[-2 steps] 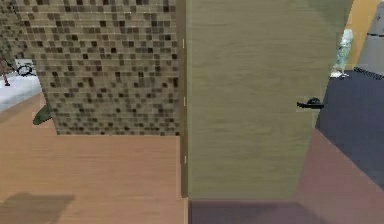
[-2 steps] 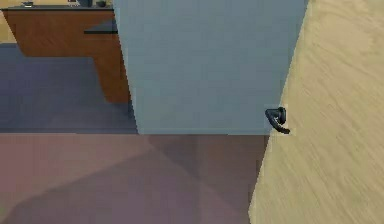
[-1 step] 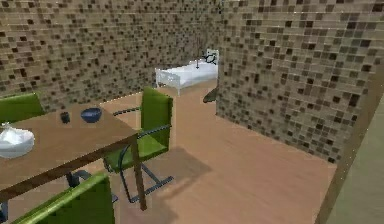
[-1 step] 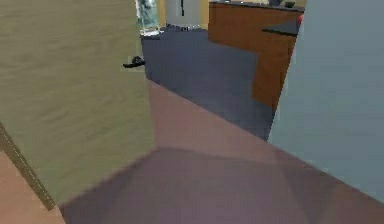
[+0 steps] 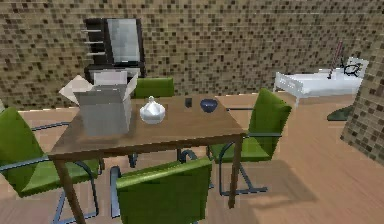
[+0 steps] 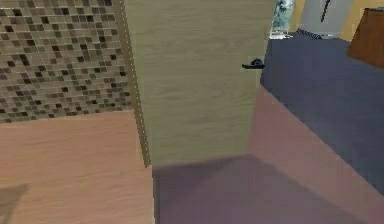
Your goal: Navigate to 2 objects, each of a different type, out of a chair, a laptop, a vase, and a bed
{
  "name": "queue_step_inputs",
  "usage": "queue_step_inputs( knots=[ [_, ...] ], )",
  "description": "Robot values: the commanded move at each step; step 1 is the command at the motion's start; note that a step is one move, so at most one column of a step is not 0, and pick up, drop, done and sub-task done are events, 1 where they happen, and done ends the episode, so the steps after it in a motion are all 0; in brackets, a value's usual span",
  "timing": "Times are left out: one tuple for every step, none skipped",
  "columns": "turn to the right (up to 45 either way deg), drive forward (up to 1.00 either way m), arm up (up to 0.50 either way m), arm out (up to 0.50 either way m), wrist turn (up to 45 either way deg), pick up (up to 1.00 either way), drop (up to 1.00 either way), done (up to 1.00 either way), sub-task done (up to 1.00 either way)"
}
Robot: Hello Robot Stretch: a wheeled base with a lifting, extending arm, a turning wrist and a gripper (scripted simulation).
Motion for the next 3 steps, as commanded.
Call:
queue_step_inputs(
  knots=[
    [0.0, 0.25, 0.0, 0.0, 0.0, 0.0, 0.0, 0.0, 0.0],
    [-12.0, 0.0, 0.0, 0.0, 0.0, 0.0, 0.0, 0.0, 0.0],
    [0.0, 0.0, 0.0, 0.0, 0.0, 0.0, 0.0, 1.0, 0.0]
  ],
)
